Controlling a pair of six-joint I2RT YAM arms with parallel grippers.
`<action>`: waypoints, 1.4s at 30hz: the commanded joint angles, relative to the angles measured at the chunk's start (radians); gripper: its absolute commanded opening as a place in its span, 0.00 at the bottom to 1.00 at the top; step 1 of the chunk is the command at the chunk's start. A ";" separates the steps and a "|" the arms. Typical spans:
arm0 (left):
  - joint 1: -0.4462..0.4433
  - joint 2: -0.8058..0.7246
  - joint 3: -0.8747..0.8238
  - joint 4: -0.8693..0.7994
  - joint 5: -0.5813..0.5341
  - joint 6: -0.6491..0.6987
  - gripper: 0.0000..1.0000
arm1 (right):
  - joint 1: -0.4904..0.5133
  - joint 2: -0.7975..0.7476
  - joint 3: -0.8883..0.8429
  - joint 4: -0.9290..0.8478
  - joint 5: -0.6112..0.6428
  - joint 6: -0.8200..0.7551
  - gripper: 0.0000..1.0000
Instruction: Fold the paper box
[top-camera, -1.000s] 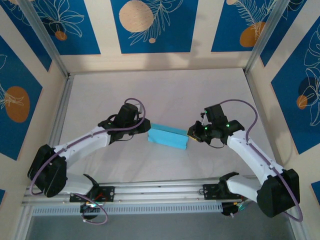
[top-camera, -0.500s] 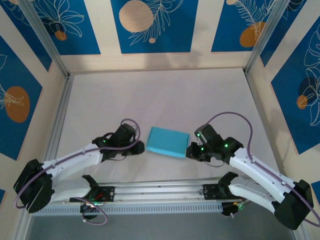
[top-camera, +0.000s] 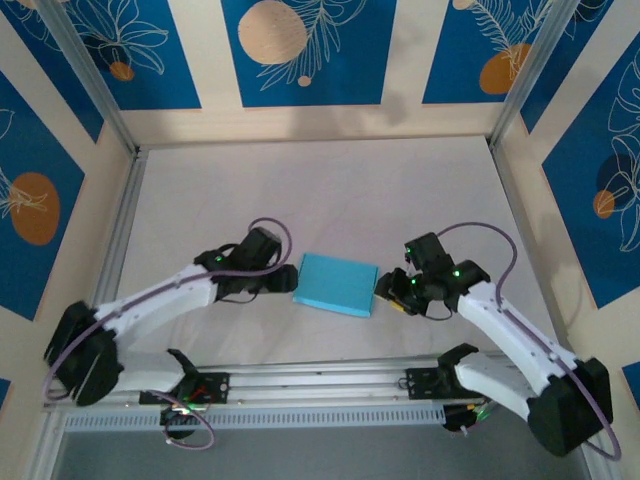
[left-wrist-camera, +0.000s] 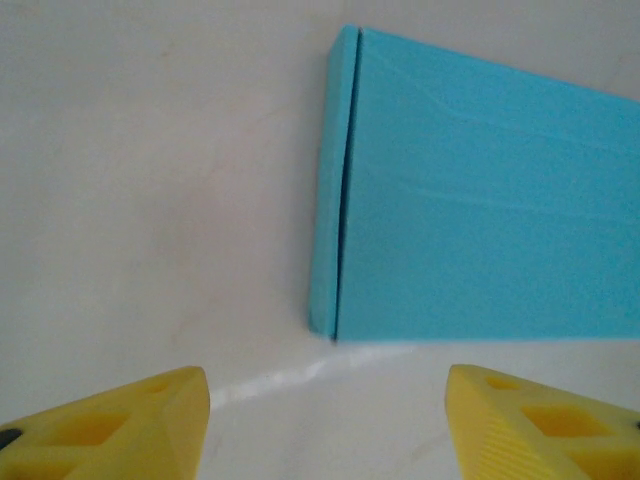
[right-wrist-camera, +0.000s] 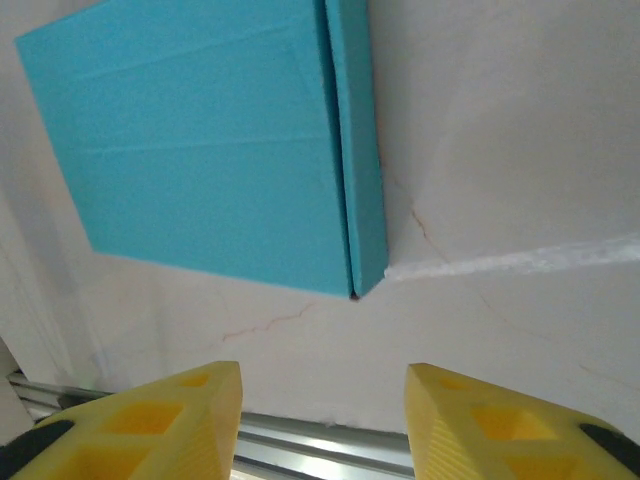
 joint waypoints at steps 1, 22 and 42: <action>0.020 0.138 0.058 0.049 0.009 0.093 0.64 | -0.051 0.087 0.026 0.073 -0.108 -0.046 0.55; 0.052 0.259 -0.043 0.230 0.138 0.034 0.35 | -0.111 0.716 0.254 0.249 -0.139 -0.277 0.39; 0.080 -0.055 -0.029 0.103 0.040 0.144 1.00 | -0.108 0.475 0.375 0.140 0.000 -0.410 1.00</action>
